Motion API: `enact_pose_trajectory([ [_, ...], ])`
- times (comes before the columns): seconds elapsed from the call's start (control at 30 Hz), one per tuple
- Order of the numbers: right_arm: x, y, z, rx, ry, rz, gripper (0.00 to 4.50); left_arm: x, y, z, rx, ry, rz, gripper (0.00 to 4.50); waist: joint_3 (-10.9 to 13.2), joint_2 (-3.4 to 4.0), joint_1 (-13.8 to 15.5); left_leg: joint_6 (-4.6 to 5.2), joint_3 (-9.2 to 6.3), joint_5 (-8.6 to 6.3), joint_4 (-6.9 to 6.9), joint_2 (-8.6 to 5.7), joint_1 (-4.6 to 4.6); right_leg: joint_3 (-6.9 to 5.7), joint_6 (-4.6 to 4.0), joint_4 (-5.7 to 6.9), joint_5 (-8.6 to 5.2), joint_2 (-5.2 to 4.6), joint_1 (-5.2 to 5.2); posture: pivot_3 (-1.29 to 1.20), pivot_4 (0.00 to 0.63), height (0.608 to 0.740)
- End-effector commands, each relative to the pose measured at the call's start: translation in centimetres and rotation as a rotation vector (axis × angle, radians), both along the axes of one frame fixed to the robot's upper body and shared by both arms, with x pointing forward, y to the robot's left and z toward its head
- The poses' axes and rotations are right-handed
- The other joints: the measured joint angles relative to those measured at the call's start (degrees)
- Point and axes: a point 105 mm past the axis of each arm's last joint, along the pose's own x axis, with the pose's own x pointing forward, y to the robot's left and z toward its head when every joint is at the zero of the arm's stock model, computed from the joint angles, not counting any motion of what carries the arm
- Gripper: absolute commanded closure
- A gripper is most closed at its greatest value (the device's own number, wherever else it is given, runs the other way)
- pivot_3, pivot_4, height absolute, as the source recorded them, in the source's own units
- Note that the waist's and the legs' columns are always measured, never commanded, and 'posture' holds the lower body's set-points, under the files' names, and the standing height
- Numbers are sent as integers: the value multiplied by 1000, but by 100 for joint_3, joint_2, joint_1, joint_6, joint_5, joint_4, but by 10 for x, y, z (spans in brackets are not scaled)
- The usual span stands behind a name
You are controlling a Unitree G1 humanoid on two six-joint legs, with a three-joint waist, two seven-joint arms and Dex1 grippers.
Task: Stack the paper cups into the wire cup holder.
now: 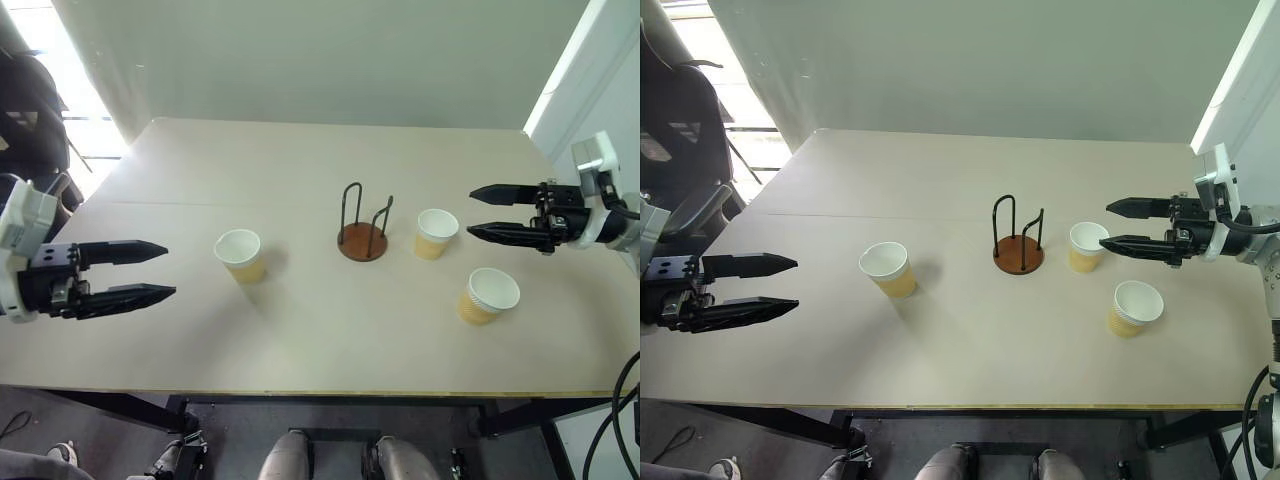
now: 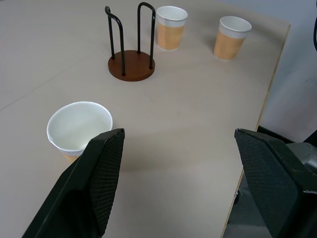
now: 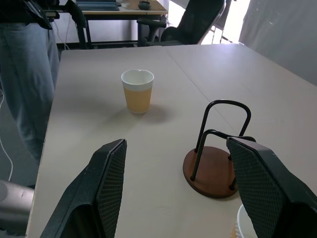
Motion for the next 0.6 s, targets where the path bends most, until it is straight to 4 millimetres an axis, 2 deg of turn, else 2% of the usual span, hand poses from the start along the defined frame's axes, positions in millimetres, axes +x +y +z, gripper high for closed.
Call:
enact_pose_trajectory([
  [0.03, -2, -3, 10, -27, -62, -14, 1196, -2, 0, 11, 13, -42, -3, 706, 0, 0, 0, 0, 0, 0, 0, 0, 0, 0, 0, 0, 0, 0, 0, 0, 150, 740],
  [0.23, -4, -1, 12, -9, -63, -9, 1196, -1, 0, 12, 14, -44, -3, 706, 0, 0, 0, 0, 0, 0, 0, 0, 0, 0, 0, 1, 0, 0, 0, 0, 150, 740],
  [0.37, -10, 9, 14, 8, -66, 21, 1196, -2, 0, 14, 9, -52, 6, 706, 0, 0, -1, 0, 0, 0, 1, 0, 0, 0, 0, 2, 0, 0, 0, 0, 150, 740],
  [0.5, -22, 27, 22, 31, -79, 84, 1196, -8, 3, 7, 5, -11, 17, 706, 0, 0, -16, -1, 1, 0, 0, 0, 1, 0, 0, 2, 0, 1, 0, 0, 150, 740],
  [0.6, -42, 58, 26, 102, -65, 196, 1196, -11, 7, 4, 11, -3, 32, 706, -1, -2, -38, -1, 0, 0, -1, 1, 2, 0, 1, 2, -1, 3, 0, 0, 150, 740],
])
